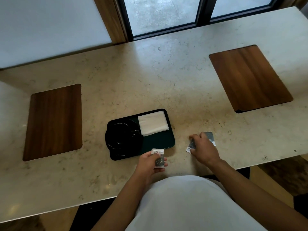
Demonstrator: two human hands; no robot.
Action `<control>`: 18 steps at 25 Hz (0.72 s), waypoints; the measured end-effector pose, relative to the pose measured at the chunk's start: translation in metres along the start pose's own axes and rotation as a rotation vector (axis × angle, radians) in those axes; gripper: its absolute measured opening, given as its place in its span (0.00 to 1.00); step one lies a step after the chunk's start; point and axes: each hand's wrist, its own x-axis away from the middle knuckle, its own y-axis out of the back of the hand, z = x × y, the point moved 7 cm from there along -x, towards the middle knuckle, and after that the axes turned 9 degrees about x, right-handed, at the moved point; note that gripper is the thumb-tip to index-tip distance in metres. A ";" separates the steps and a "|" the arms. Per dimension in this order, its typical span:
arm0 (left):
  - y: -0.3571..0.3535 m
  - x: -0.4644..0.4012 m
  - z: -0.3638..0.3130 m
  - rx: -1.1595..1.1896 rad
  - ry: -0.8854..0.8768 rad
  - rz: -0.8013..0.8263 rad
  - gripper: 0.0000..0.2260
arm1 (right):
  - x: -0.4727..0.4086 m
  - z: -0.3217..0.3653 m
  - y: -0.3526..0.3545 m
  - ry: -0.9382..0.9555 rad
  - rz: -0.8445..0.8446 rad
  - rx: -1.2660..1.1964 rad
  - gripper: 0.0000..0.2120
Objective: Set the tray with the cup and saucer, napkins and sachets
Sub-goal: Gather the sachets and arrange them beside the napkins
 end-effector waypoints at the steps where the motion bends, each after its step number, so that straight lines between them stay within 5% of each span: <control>1: 0.001 0.000 0.000 0.001 0.008 0.003 0.09 | 0.001 0.000 0.001 -0.012 -0.017 0.002 0.22; 11: 0.014 -0.007 -0.011 -0.023 0.013 0.005 0.06 | 0.005 0.006 0.001 -0.069 -0.013 -0.021 0.19; 14: 0.015 -0.011 -0.012 -0.022 0.015 0.011 0.06 | 0.003 0.007 0.006 -0.080 -0.007 -0.053 0.11; 18: 0.010 -0.015 -0.010 -0.038 0.024 0.034 0.08 | 0.004 0.023 0.010 -0.109 0.041 -0.369 0.05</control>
